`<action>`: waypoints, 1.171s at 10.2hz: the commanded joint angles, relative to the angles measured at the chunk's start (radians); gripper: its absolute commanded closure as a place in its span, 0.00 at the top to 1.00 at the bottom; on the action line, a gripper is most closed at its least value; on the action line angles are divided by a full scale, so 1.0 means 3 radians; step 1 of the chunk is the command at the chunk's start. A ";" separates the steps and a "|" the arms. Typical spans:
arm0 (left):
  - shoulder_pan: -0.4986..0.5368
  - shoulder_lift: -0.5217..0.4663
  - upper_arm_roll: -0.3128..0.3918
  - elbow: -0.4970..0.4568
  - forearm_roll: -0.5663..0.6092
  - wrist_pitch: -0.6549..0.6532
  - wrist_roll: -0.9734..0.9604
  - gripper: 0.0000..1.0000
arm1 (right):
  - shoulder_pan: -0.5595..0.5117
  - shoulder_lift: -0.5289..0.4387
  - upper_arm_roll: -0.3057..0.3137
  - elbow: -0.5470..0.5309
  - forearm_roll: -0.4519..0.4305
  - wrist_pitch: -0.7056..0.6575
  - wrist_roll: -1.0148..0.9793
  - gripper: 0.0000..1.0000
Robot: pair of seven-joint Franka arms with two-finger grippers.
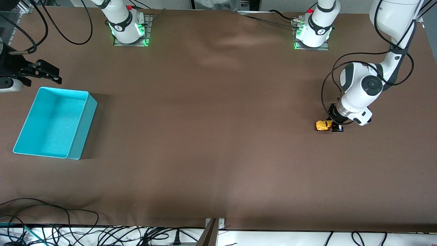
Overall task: Wind up and store yellow beetle car
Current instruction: 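Close the left gripper on the yellow car's body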
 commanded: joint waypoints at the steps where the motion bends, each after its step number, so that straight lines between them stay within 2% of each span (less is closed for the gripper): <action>1: -0.0018 -0.0073 -0.0300 -0.0006 0.0073 -0.0192 -0.0196 0.00 | 0.0005 0.0005 0.0000 0.0040 -0.0021 -0.0052 -0.0010 1.00; 3: -0.0053 0.0065 -0.0525 -0.0006 0.0083 -0.0239 -0.0557 0.00 | 0.0000 0.0005 0.0000 0.0040 -0.0021 -0.0052 -0.0010 1.00; 4: -0.0129 0.0116 -0.0531 -0.0001 0.0129 -0.0239 -0.0696 0.00 | 0.0005 0.0010 0.0000 0.0040 -0.0021 -0.0052 -0.0010 1.00; 6: -0.0130 0.0193 -0.0526 0.0004 0.0313 -0.0239 -0.1023 0.00 | 0.0000 0.0005 0.0000 0.0040 -0.0021 -0.0052 -0.0010 1.00; 8: -0.0105 0.0280 -0.0516 0.0009 0.0670 -0.0239 -0.1305 0.00 | 0.0000 0.0005 0.0000 0.0040 -0.0015 -0.0052 -0.0010 1.00; 10: -0.0054 0.0290 -0.0470 0.0004 0.0748 -0.0239 -0.1301 0.00 | 0.0000 0.0005 0.0000 0.0040 -0.0015 -0.0052 -0.0005 1.00; 12: -0.0023 0.0295 -0.0312 0.0039 0.0809 -0.0234 -0.1280 0.00 | 0.0000 0.0010 0.0000 0.0040 -0.0015 -0.0052 -0.0010 1.00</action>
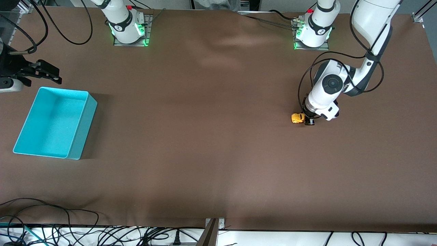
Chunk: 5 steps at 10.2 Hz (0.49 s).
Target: Wind up and store yellow beetle car
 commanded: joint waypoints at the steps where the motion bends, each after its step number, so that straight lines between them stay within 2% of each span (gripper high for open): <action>1: 0.0069 0.0161 0.0208 0.0059 0.0250 0.0045 -0.0068 0.00 | 0.0000 0.0008 0.0000 0.0035 -0.0015 -0.0051 -0.0005 1.00; 5: 0.0146 0.0350 0.0479 0.0176 0.0592 0.0065 -0.0068 0.00 | 0.0000 0.0008 0.0000 0.0035 -0.0015 -0.0051 -0.0010 1.00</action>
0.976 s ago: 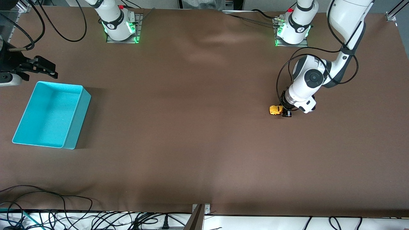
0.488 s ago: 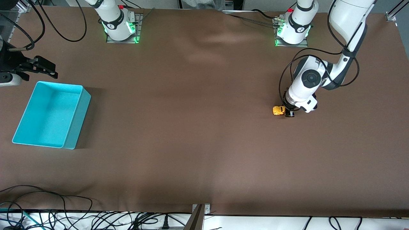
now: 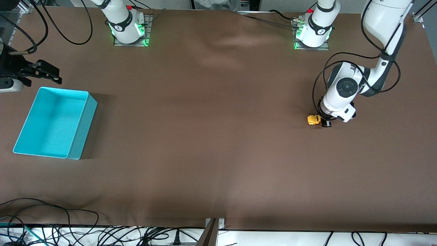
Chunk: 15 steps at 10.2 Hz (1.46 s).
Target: Wind up and store yellow beetle car
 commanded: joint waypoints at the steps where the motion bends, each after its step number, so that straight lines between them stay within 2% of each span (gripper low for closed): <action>1: 0.0077 0.0410 0.0205 0.0221 0.0322 0.0130 -0.0059 0.00 | 0.0000 0.0007 0.0000 0.0035 -0.0015 -0.0051 -0.0005 1.00; 12: 0.0164 0.0477 0.0308 0.0360 0.0354 0.0135 0.0126 0.00 | 0.0005 0.0007 0.0000 0.0030 -0.0015 -0.0051 -0.0010 1.00; 13: 0.0174 0.0457 0.0308 0.0360 0.0354 0.0135 0.0126 0.07 | 0.0000 0.0002 0.0005 0.0030 -0.0015 -0.0051 -0.0010 1.00; 14: 0.0169 0.0452 0.0308 0.0390 0.0354 0.0135 0.0131 0.28 | 0.0000 0.0007 0.0000 0.0030 -0.0015 -0.0051 -0.0010 1.00; 15: 0.0159 0.0396 0.0308 0.0421 0.0354 0.0125 0.0126 0.65 | 0.0000 0.0007 0.0000 0.0030 -0.0015 -0.0051 -0.0005 1.00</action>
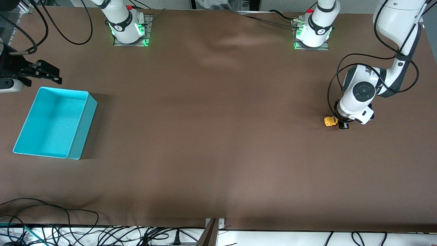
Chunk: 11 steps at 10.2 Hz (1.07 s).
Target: Wind up and store yellow beetle car
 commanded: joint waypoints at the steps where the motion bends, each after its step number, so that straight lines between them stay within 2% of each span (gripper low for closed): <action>1: 0.0046 0.0208 0.0039 0.0289 0.0140 0.0129 -0.0015 0.74 | 0.0000 0.0004 0.0000 0.0030 -0.0015 -0.0050 -0.0005 1.00; 3: 0.0036 0.0156 0.0039 0.0295 0.0109 0.0026 -0.0015 0.99 | 0.0000 0.0004 0.0000 0.0030 -0.0015 -0.0050 -0.0005 1.00; 8: 0.0000 0.0064 0.0013 0.0300 0.0109 -0.0219 -0.0035 1.00 | 0.0000 0.0004 0.0000 0.0030 -0.0015 -0.0050 -0.0010 1.00; 9: 0.0000 0.0033 -0.0007 0.0371 0.0109 -0.0346 -0.0015 1.00 | 0.0005 0.0004 0.0000 0.0030 -0.0015 -0.0050 -0.0010 1.00; 11: -0.0035 0.0053 -0.0104 0.0753 0.0094 -0.0830 0.0081 1.00 | 0.0005 -0.0002 0.0000 0.0030 -0.0015 -0.0050 -0.0010 1.00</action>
